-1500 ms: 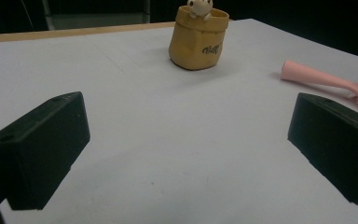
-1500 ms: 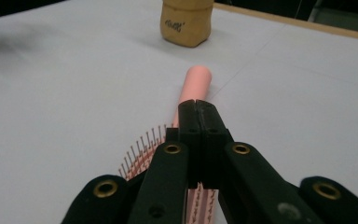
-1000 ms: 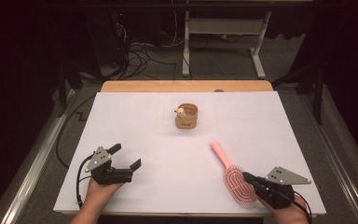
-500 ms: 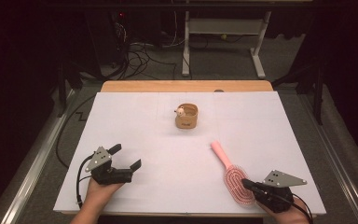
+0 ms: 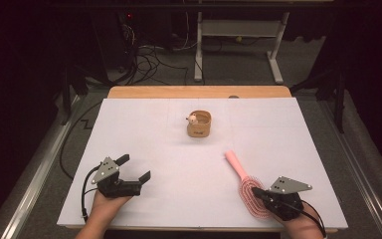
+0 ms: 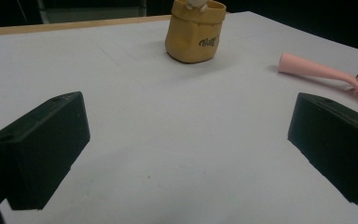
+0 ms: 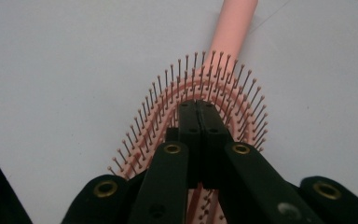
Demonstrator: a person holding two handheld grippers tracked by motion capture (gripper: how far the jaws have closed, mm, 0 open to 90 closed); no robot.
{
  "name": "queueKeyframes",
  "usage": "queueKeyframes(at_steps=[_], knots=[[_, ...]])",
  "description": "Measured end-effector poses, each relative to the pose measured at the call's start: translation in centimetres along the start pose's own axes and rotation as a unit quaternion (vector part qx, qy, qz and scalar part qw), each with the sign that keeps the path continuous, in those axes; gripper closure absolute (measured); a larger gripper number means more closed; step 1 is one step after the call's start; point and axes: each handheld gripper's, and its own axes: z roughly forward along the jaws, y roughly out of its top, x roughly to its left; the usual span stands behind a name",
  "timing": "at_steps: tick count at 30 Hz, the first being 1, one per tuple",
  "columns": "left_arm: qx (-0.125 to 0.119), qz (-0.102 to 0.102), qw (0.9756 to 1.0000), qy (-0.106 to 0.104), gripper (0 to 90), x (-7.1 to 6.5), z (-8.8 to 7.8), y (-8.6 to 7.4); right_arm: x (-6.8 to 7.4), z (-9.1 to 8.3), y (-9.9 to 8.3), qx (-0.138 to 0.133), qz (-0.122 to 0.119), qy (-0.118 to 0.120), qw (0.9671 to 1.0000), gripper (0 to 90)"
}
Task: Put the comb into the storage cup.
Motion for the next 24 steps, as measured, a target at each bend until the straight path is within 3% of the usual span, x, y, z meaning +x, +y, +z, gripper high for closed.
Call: queueKeyframes(at_steps=[9, 14, 24], knots=[[0.001, -0.001, 1.0, 0.0, 0.0, -0.1, -0.1, 0.0, 0.0, 1.2, 1.3, 0.016, -0.019, -0.015, 0.9996, 90.0], [0.001, -0.002, 1.0, 0.001, 0.0, 0.0, -0.1, -0.1, -0.3, 1.6, 1.9, 0.025, -0.017, -0.009, 0.9995, 90.0], [-0.001, -0.005, 1.0, 0.002, 0.0, 0.0, -0.2, -0.1, -0.2, 2.5, 3.1, 0.043, -0.024, -0.023, 0.9985, 90.0]])
